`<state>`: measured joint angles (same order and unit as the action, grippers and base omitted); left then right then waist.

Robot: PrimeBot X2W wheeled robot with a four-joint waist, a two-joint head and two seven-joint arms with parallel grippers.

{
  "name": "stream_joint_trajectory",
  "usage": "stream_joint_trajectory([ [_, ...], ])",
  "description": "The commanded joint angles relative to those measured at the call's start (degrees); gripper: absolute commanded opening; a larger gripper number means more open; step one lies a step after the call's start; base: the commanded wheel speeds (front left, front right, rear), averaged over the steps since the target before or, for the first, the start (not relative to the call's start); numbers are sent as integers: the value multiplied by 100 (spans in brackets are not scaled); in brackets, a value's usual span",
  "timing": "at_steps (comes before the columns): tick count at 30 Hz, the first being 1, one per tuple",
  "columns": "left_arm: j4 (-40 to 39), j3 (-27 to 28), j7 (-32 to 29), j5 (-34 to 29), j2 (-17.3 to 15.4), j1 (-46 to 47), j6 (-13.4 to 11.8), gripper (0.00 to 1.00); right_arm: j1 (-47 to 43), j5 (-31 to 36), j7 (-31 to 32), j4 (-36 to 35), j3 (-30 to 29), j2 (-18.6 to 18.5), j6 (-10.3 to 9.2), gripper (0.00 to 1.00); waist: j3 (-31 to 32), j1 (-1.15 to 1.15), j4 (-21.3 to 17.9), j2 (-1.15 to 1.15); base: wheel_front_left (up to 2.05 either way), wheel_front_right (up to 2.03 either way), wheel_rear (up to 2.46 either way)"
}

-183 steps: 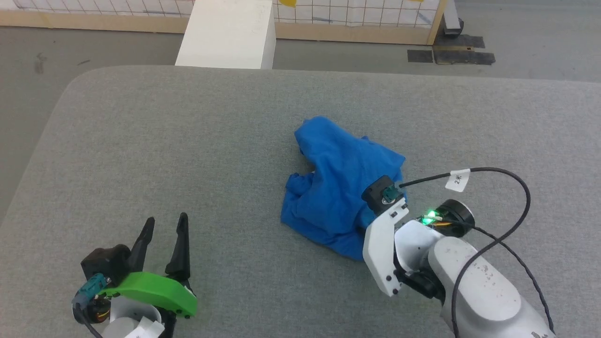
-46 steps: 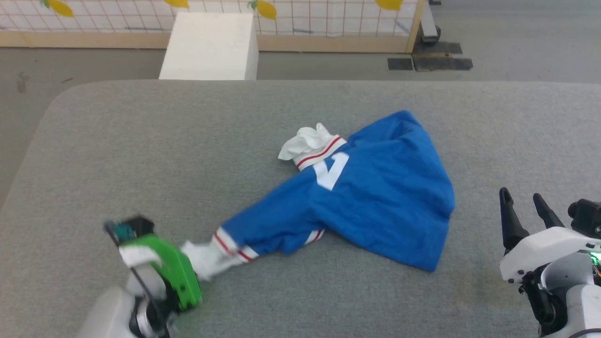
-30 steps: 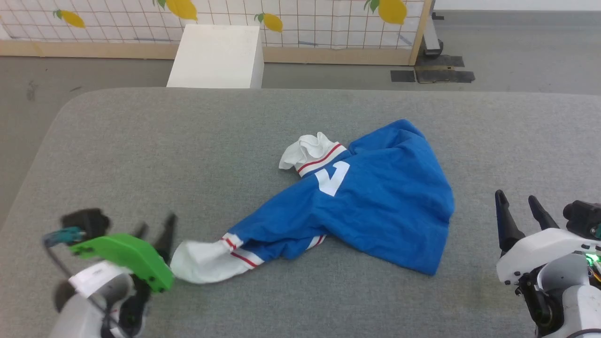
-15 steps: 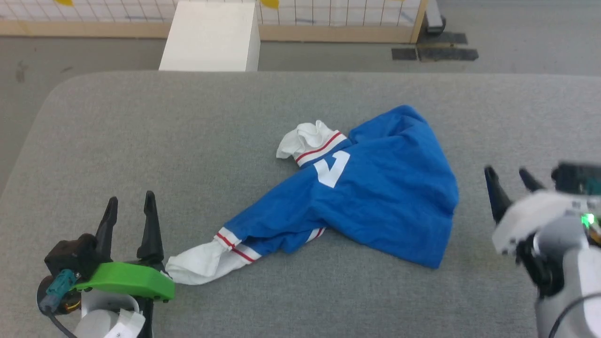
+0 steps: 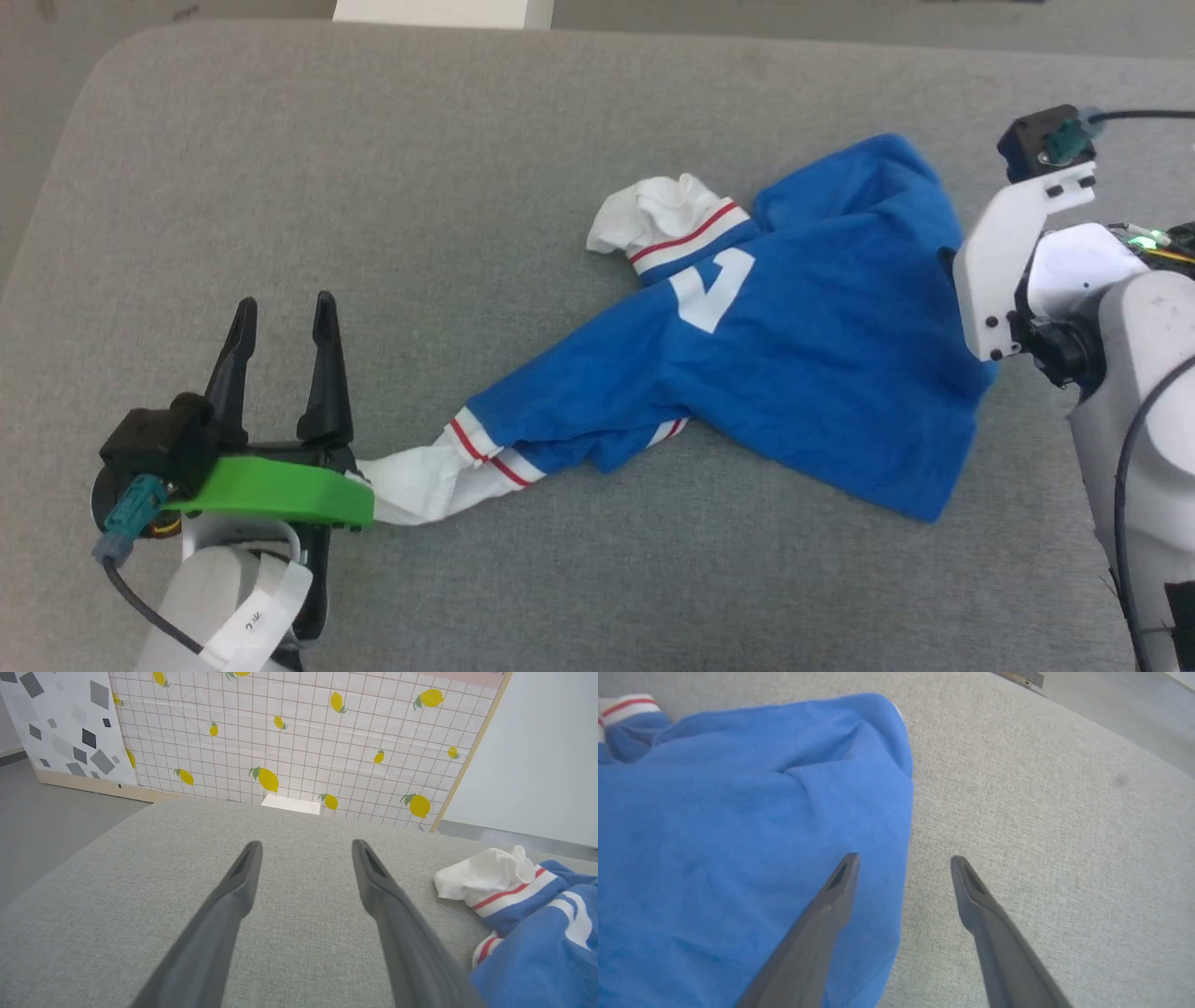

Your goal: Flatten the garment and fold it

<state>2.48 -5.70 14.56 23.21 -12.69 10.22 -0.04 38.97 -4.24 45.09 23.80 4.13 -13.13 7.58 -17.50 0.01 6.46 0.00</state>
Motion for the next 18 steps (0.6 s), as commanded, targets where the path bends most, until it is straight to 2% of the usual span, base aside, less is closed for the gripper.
stream_joint_trajectory([
  [1, -43, 40, 42, -64, 46, 106, 45, 100, 95, 23, 159, 109, 72, -10, -9, 100, -303, -1, 242, 0, 0, 0, 0],
  [6, -74, 139, 43, -178, 173, 156, 149, 100, 122, -60, 572, 398, 439, -58, -9, 100, -454, -1, 312, 0, 0, 0, 0],
  [11, -40, 235, 43, -270, 252, 161, 258, 100, 107, -344, 642, 464, 761, -126, -9, 100, -509, -1, 283, 0, 0, 0, 0],
  [12, -31, 254, 43, -283, 265, 168, 274, 100, 116, -393, 635, 464, 795, -141, -9, 31, -501, -1, 265, 0, 0, 0, 0],
  [13, -14, 273, 43, -302, 280, 177, 295, 100, 131, -465, 598, 444, 828, -161, -9, 0, -485, -1, 243, 0, 0, 0, 0],
  [18, 97, 313, 43, -382, 348, 161, 386, 100, 132, -760, 239, 256, 682, -243, -9, 0, -257, -1, 114, 0, 0, 0, 0],
])
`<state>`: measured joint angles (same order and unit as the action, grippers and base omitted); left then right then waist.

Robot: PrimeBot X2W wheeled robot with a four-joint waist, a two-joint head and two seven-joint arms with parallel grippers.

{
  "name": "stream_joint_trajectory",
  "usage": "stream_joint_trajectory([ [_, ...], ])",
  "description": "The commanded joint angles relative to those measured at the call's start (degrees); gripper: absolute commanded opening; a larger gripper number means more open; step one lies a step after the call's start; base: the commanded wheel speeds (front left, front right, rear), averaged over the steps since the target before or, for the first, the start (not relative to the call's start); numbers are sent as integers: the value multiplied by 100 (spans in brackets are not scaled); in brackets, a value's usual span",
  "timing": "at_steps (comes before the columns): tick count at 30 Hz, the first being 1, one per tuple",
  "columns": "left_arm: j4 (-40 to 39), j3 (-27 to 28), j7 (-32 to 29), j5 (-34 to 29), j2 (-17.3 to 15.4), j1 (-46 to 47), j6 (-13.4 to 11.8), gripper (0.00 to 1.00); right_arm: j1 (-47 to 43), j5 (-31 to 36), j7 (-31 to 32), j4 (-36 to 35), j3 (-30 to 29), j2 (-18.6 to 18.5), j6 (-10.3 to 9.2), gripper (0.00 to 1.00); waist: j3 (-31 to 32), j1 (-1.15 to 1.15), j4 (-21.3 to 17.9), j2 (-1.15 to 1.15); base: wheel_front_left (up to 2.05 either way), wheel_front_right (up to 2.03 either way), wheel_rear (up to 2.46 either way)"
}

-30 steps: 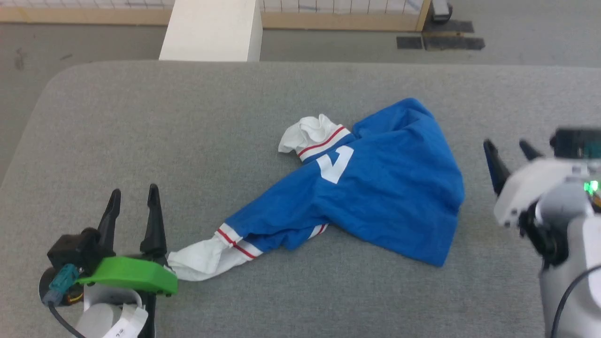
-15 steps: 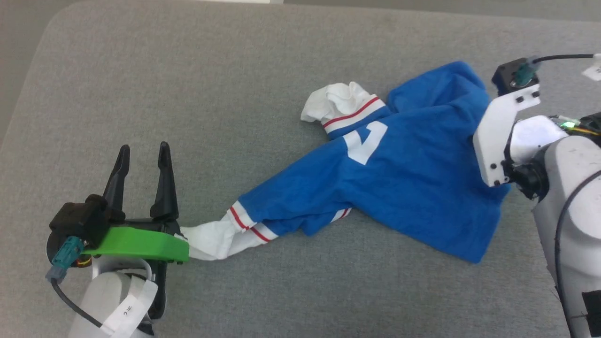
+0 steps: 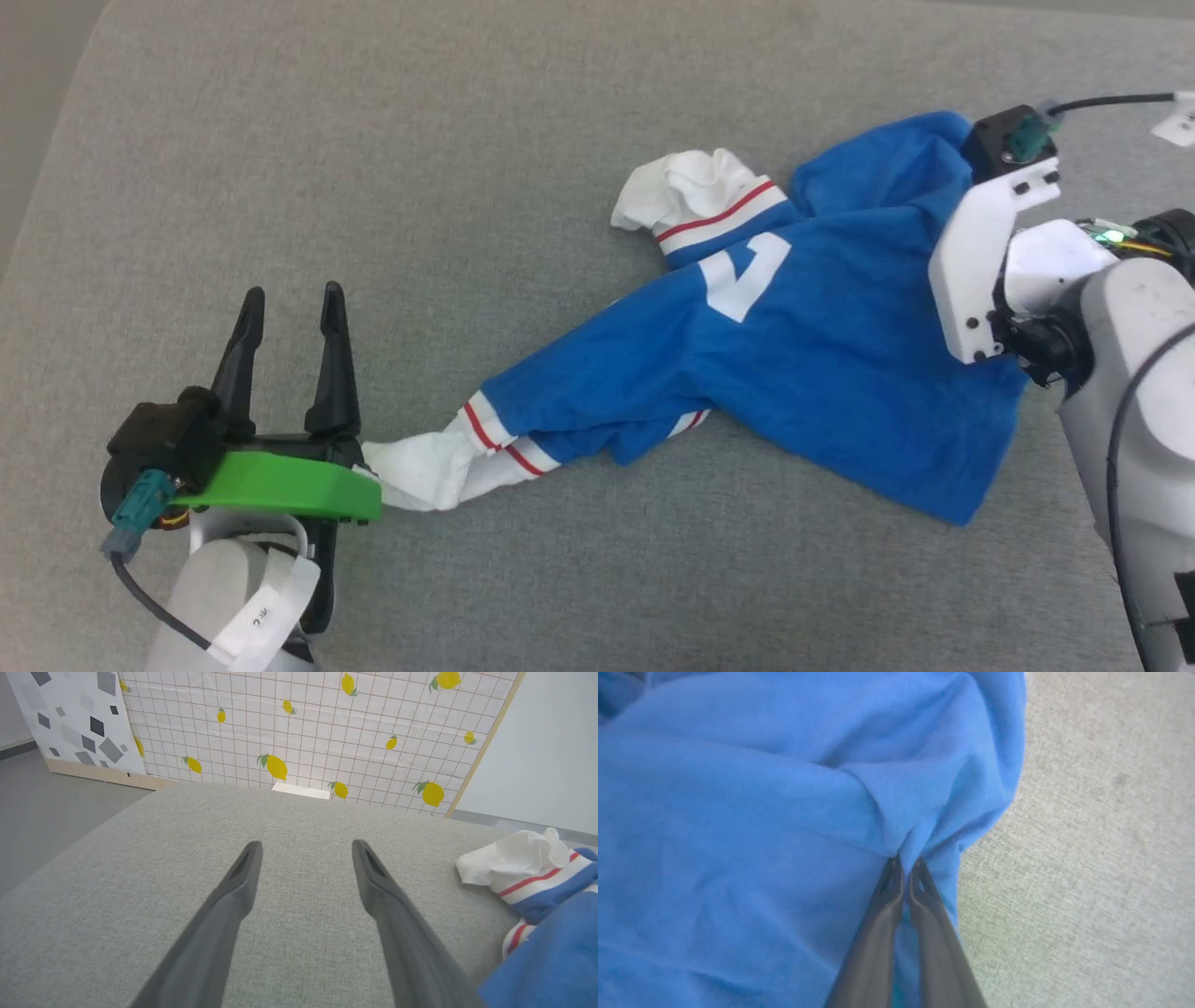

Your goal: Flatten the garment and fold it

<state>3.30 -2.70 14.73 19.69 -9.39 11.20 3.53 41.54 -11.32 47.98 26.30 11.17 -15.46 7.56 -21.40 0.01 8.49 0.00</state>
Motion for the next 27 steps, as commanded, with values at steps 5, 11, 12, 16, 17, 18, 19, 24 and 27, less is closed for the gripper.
stream_joint_trajectory([
  [5, 128, 35, 27, -85, 54, -42, 82, 100, -408, -241, -522, -518, -405, -85, -8, 0, 486, -1, -271, 0, 0, 0, 0],
  [11, 210, 74, 27, -104, 85, -227, 107, 100, -1477, -349, -776, -1632, -1267, -70, -8, 0, 917, -1, -560, 0, 0, 0, 0],
  [12, 218, 82, 27, -107, 94, -263, 103, 100, -1760, -345, -769, -1838, -1471, -15, -8, 0, 988, -1, -609, 0, 0, 0, 0],
  [16, 268, 74, 27, -99, 105, -370, 100, 100, -2846, -324, -592, -2456, -2121, 365, -8, 0, 1161, -1, -743, 0, 0, 0, 0],
  [17, 281, 73, 27, -96, 103, -387, 99, 100, -3090, -317, -529, -2546, -2223, 471, -8, 0, 1198, -1, -766, 0, 0, 0, 0],
  [18, 292, 72, 27, -89, 99, -406, 98, 100, -3378, -352, -429, -2625, -2319, 614, -8, 0, 1229, -1, -787, 0, 0, 0, 0],
  [19, 300, 70, 25, -81, 96, -420, 99, 100, -3600, -369, -340, -2667, -2364, 713, -8, 0, 1247, -1, -802, 0, 0, 0, 0],
  [24, 306, 63, -19, -36, 53, -463, 84, 100, -4529, -662, 44, -2633, -2330, 1127, -8, 0, 1331, -1, -849, 0, 0, 0, 0],
  [27, 291, 71, -40, -18, 33, -497, 66, 100, -4450, -755, -263, -2618, -2331, 1174, -8, 100, 1359, -1, -861, 0, 0, 0, 0],
])
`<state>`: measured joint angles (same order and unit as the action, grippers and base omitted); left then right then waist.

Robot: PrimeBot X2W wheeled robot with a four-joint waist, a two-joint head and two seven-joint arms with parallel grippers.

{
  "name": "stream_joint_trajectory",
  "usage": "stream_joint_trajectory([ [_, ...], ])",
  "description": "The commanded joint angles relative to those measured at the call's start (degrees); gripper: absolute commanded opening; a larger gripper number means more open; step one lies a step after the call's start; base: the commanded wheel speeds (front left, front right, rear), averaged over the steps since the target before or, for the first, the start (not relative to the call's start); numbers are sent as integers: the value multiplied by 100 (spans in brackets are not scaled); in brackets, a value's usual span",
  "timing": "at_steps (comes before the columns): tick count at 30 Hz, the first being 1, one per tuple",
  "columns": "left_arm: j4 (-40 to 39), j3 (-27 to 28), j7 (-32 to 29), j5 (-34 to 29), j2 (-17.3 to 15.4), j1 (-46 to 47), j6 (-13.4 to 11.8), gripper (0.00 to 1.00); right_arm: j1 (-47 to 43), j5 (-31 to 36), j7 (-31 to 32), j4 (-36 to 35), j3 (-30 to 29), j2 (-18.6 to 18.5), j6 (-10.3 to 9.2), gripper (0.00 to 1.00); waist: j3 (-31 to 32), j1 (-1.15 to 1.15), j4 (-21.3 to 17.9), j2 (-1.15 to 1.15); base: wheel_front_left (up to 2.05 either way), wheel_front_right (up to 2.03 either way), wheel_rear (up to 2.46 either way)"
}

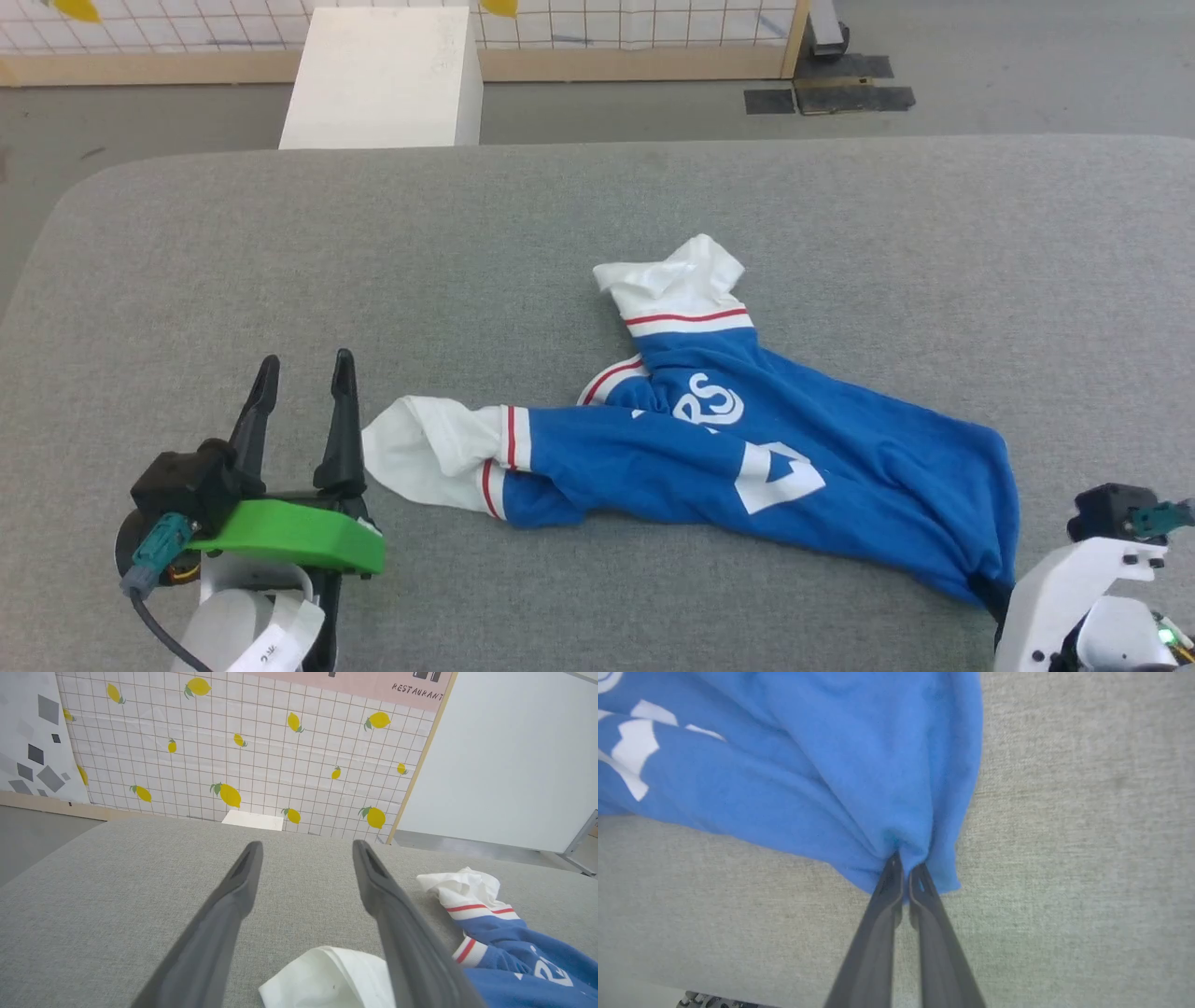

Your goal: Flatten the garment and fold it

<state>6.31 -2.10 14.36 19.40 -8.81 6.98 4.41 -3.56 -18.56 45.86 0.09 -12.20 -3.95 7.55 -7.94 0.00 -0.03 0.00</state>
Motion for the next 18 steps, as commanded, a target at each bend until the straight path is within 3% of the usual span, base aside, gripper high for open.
stream_joint_trajectory([
  [1, -15, 13, -14, 18, -32, -89, -29, 100, 129, -70, -237, -32, -36, 36, -6, 100, 23, 0, -10, 0, 0, 0, 0],
  [10, -126, 2, -47, 26, -77, -121, -99, 100, 988, 39, -2014, -347, -454, 78, -6, 100, 31, 0, 19, 0, 0, 0, 0],
  [18, -211, -97, -37, 19, -52, -26, -99, 100, 1901, 298, -1910, 317, 432, -71, -6, 100, -210, 0, 185, 0, 0, 0, 0],
])
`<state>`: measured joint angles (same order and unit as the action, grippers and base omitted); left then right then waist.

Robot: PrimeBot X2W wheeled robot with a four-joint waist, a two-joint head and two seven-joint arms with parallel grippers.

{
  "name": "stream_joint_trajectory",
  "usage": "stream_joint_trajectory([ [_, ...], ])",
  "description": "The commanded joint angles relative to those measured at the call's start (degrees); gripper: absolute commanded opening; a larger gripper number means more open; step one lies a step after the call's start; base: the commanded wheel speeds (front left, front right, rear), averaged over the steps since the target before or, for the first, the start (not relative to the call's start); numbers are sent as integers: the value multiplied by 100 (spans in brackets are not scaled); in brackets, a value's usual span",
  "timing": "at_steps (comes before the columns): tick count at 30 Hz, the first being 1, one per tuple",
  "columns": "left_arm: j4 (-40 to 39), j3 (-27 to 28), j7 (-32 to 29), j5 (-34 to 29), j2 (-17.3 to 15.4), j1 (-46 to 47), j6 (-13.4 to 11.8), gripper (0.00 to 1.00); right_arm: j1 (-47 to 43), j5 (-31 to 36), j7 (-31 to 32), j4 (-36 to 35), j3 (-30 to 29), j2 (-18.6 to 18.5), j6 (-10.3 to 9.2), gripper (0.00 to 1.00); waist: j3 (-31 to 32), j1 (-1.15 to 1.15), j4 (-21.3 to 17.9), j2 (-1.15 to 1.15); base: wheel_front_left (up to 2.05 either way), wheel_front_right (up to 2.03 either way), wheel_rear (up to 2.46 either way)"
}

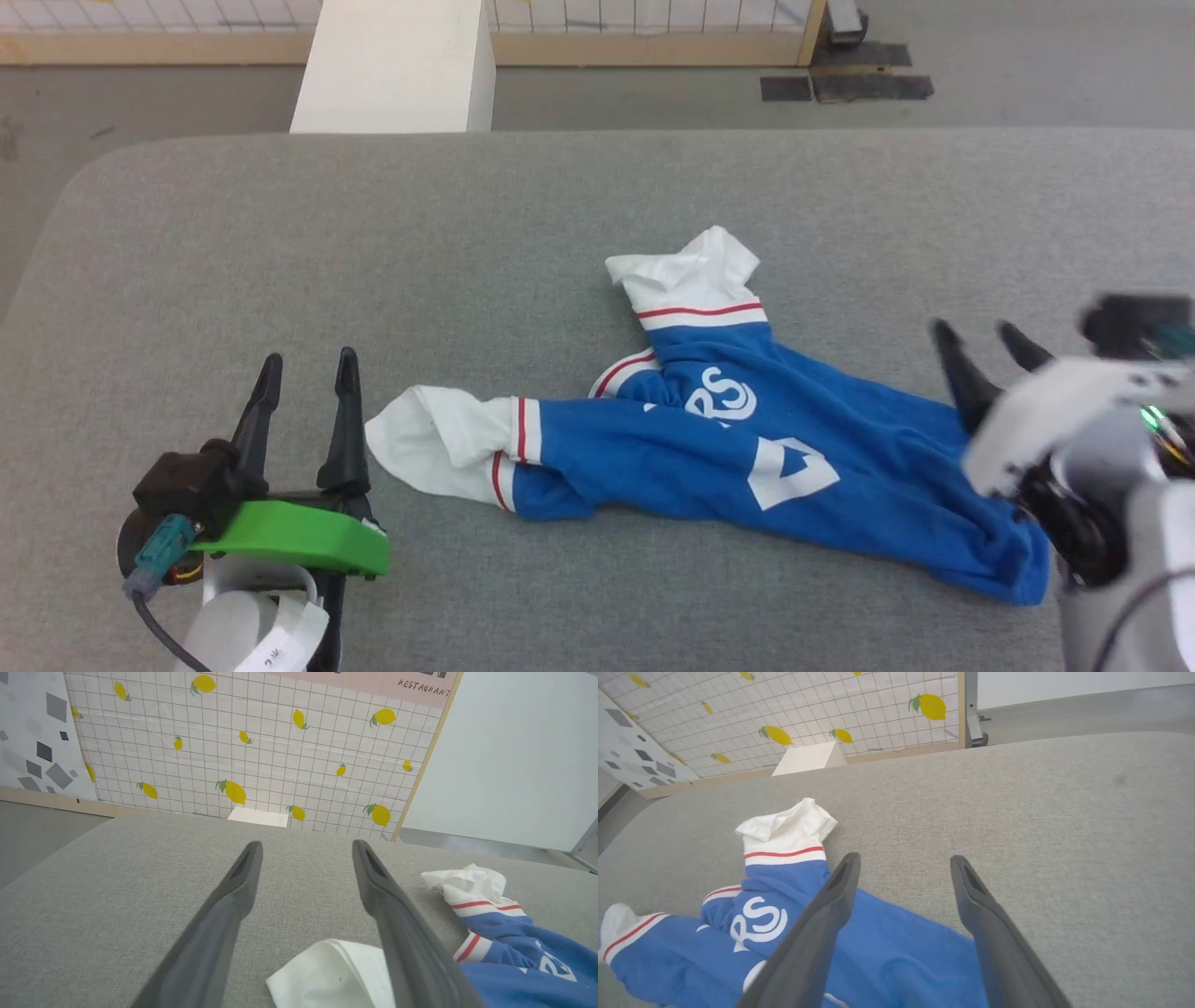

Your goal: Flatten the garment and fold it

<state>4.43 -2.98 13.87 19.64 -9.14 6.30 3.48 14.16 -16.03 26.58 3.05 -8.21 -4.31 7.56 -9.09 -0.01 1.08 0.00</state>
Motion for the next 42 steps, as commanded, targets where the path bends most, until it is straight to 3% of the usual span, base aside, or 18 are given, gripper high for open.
stream_joint_trajectory([
  [1, -32, -24, 14, -5, -13, 63, -3, 100, 278, 69, 83, 119, 187, -86, -8, 100, -149, 1, 107, 0, 0, 0, 0],
  [10, -12, -175, 46, 15, 51, 398, 72, 100, 1866, 197, 1260, 1315, 1859, -722, -8, 100, -760, 1, 541, 0, 0, 0, 0],
  [18, 96, -189, 89, 13, 95, 562, 117, 100, 2601, 126, 2148, 2124, 2857, -872, -8, 100, -1065, 1, 751, 0, 0, 0, 0],
  [25, 150, -152, 105, 2, 133, 601, 140, 100, 2730, -155, 2456, 2527, 3623, -950, -8, 100, -1115, 1, 740, 0, 0, 0, 0],
  [27, 164, -145, 108, -5, 145, 605, 147, 100, 2779, -256, 2400, 2551, 3718, -985, -8, 0, -1113, 1, 705, 0, 0, 0, 0],
  [32, 184, -130, 110, -35, 136, 605, 166, 100, 2919, -378, 1976, 2539, 3430, -1042, -8, 0, -1042, 1, 595, 0, 0, 0, 0],
  [42, 200, -76, 112, -72, 77, 431, 167, 100, 2429, -132, 1178, 2087, 1438, -1165, -8, 0, -567, 1, 329, 0, 0, 0, 0],
])
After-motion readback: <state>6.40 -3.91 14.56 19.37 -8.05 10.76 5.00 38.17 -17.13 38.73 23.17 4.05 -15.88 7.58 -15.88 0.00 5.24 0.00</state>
